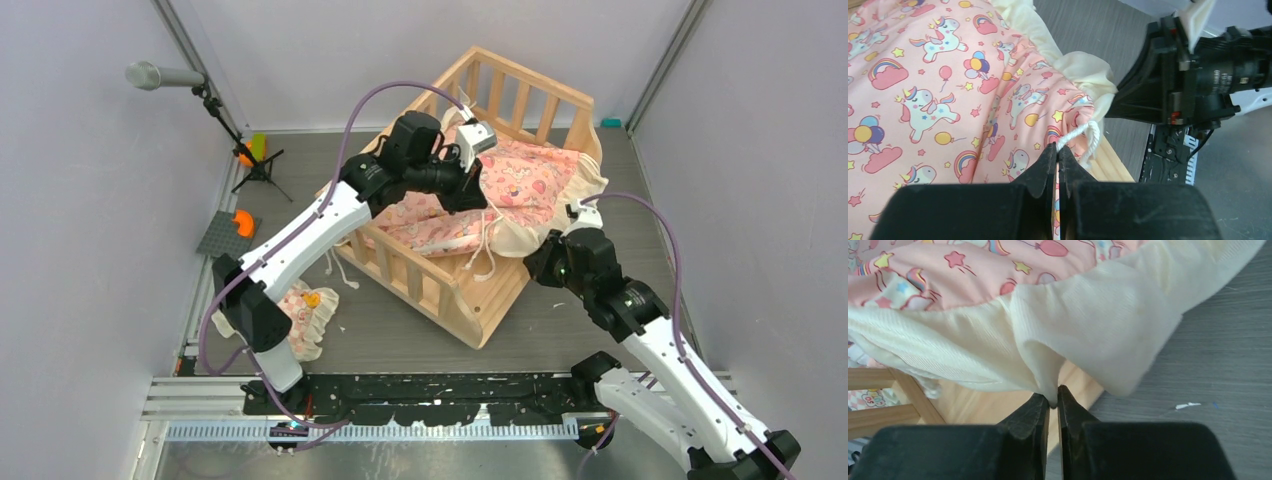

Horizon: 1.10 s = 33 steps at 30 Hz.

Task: Set up the pet bed
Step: Adjust the ropes on the mattress.

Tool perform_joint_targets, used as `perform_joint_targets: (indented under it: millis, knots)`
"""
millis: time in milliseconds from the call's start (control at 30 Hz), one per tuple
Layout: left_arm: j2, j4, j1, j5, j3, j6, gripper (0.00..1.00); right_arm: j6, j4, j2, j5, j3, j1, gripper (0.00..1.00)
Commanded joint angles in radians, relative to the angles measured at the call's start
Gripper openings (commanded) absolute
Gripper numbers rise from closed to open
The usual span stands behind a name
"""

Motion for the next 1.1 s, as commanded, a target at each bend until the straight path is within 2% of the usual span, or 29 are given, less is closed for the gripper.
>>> perform_joint_targets:
  millis: [0, 100, 167, 200, 233, 333, 467, 600, 900, 1067]
  knots:
    - [0.006, 0.022, 0.021, -0.039, 0.049, -0.032, 0.00, 0.006, -0.196, -0.053, 0.062, 0.067, -0.006, 0.16]
    - [0.009, 0.027, 0.024, -0.045, 0.050, -0.036, 0.00, 0.033, -0.259, -0.081, 0.089, 0.090, -0.005, 0.14]
    - [0.010, 0.029, 0.025, -0.043, 0.053, -0.039, 0.00, 0.039, -0.260, -0.095, 0.061, 0.100, -0.005, 0.16]
    - [0.011, 0.029, 0.025, -0.042, 0.055, -0.040, 0.00, 0.036, -0.239, -0.098, 0.024, 0.096, -0.004, 0.20]
    - [0.012, 0.028, 0.025, -0.042, 0.056, -0.040, 0.00, 0.029, -0.199, -0.101, -0.059, 0.079, -0.005, 0.29]
    - [0.015, 0.029, 0.026, -0.044, 0.060, -0.042, 0.00, 0.030, -0.023, -0.100, -0.237, 0.003, -0.004, 0.46]
    - [0.023, 0.028, 0.030, -0.051, 0.073, -0.048, 0.00, 0.016, 0.251, -0.115, -0.310, -0.133, -0.003, 0.57]
    - [0.034, 0.020, 0.034, -0.053, 0.098, -0.052, 0.00, -0.008, 0.492, -0.127, -0.288, -0.261, -0.002, 0.59]
    - [0.043, 0.020, 0.038, -0.046, 0.104, -0.057, 0.00, -0.036, 0.876, 0.047, -0.348, -0.352, 0.002, 0.55]
    - [0.044, 0.019, 0.039, -0.042, 0.104, -0.057, 0.00, -0.062, 0.924, 0.114, -0.317, -0.357, 0.004, 0.51]
